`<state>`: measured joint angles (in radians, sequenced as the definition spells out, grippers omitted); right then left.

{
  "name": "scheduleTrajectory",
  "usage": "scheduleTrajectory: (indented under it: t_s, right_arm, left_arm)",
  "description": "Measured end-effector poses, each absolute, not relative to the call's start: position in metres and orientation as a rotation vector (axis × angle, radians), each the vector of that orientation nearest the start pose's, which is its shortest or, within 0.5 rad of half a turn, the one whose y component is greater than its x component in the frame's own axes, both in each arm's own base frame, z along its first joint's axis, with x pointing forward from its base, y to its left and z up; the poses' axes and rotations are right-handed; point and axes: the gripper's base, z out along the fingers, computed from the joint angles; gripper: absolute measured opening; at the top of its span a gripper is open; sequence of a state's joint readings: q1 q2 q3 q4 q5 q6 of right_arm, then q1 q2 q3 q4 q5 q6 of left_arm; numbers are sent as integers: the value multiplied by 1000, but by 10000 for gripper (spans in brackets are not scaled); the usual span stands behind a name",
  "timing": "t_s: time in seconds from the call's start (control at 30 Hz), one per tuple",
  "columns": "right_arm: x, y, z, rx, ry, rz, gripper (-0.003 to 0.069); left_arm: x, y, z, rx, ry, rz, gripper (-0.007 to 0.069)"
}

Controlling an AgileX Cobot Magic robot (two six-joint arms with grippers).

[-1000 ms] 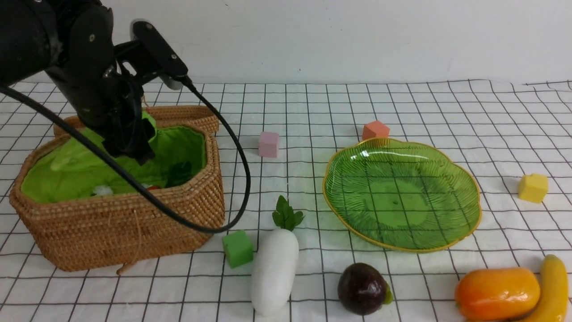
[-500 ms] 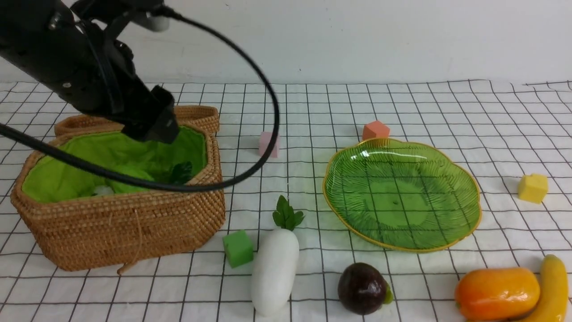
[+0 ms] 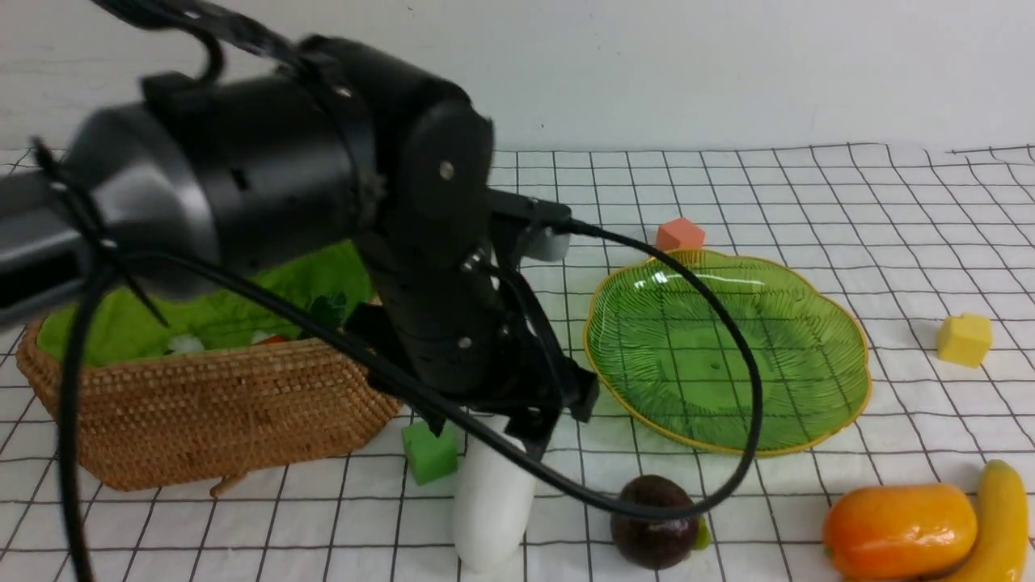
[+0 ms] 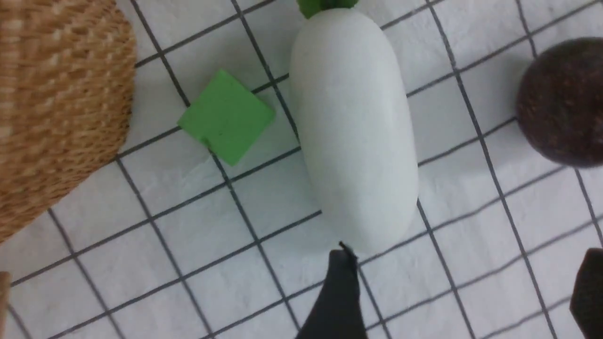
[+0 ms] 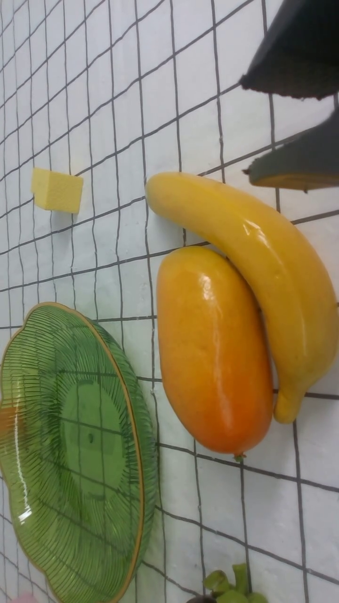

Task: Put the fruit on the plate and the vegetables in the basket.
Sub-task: Take a daikon with your left arm and place it on the basket on the left.

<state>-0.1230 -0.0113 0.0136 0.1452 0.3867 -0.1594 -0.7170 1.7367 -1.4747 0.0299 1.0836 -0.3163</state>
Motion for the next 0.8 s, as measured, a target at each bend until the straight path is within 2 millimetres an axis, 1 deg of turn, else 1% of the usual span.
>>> scheduleTrajectory:
  t_s: [0.03, 0.07, 0.1, 0.17, 0.2, 0.23, 0.27, 0.4, 0.57, 0.63, 0.8]
  right_arm:
    - [52, -1, 175, 54, 1868, -51, 244]
    - [52, -1, 175, 54, 1868, -51, 244]
    - [52, -1, 175, 54, 1868, -51, 244]
    - [52, -1, 175, 54, 1868, -51, 244]
    - [52, -1, 175, 54, 1868, -51, 244]
    - [52, -1, 175, 54, 1868, -51, 244]
    - [52, -1, 175, 54, 1868, -51, 244]
    - [52, -1, 175, 54, 1868, -51, 244]
    - [52, -1, 175, 54, 1868, -51, 244]
    - [52, -1, 175, 54, 1868, -51, 244]
    - [52, -1, 175, 54, 1868, -51, 244]
  left_arm:
    - [279, -244, 274, 525, 2810, -185, 598]
    - [282, -247, 267, 492, 2823, -185, 598]
    - [287, -251, 254, 463, 2848, -169, 596]
    - [293, -255, 237, 442, 2870, -127, 590]
    - [293, -255, 237, 441, 2868, -124, 589]
    - [298, -257, 224, 445, 2877, -83, 581]
    - [301, -258, 216, 453, 2879, -56, 573]
    - [308, -262, 195, 471, 2881, -19, 542]
    - [309, -263, 191, 475, 2882, -14, 510]
    - [310, -263, 191, 480, 2881, -14, 510]
    - [308, -264, 191, 578, 2880, -15, 510]
